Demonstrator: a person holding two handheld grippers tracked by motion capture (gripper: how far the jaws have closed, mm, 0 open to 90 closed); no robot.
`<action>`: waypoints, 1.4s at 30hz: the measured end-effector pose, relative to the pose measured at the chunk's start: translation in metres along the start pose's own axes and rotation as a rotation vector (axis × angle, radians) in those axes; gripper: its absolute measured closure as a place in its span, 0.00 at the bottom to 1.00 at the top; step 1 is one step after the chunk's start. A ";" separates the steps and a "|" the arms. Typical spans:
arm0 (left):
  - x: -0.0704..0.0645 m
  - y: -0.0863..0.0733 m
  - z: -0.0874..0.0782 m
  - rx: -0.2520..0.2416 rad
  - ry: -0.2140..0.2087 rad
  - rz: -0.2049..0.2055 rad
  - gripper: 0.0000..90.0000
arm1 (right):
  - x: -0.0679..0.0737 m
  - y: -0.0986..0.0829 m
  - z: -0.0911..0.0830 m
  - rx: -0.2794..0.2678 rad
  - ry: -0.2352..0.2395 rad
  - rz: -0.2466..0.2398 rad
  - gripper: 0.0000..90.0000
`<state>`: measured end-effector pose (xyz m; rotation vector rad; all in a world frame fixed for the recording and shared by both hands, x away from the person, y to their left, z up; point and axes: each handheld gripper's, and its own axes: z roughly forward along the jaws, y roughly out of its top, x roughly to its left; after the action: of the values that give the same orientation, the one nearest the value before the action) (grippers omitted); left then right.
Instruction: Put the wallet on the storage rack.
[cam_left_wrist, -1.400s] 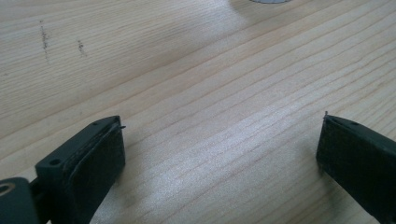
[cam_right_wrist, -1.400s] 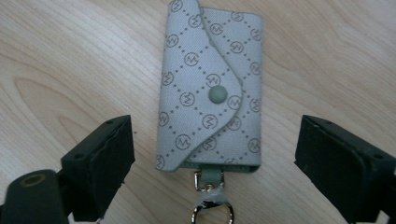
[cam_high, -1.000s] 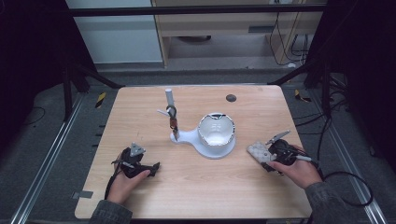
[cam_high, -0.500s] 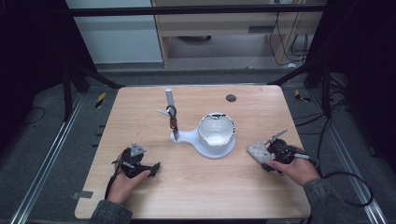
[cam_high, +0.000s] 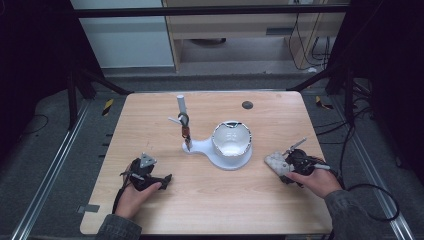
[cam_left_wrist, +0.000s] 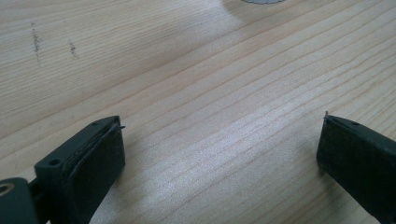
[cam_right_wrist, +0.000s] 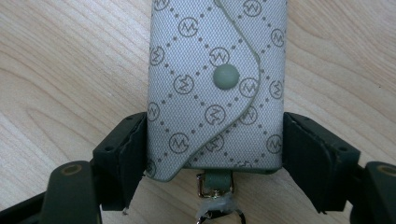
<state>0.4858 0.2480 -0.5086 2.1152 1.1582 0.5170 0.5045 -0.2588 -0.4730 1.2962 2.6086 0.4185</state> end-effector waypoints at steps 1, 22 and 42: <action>0.000 0.000 0.000 0.000 0.000 0.000 0.00 | 0.000 0.000 0.000 0.002 -0.001 -0.001 0.28; -0.001 0.000 0.000 -0.003 -0.003 0.001 0.00 | 0.002 0.005 -0.013 0.007 -0.017 -0.071 0.34; -0.001 0.000 0.000 -0.002 -0.004 0.001 0.00 | 0.006 0.012 -0.026 -0.019 -0.025 -0.109 0.34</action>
<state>0.4857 0.2469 -0.5088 2.1148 1.1539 0.5141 0.5019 -0.2512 -0.4447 1.1397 2.6323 0.4050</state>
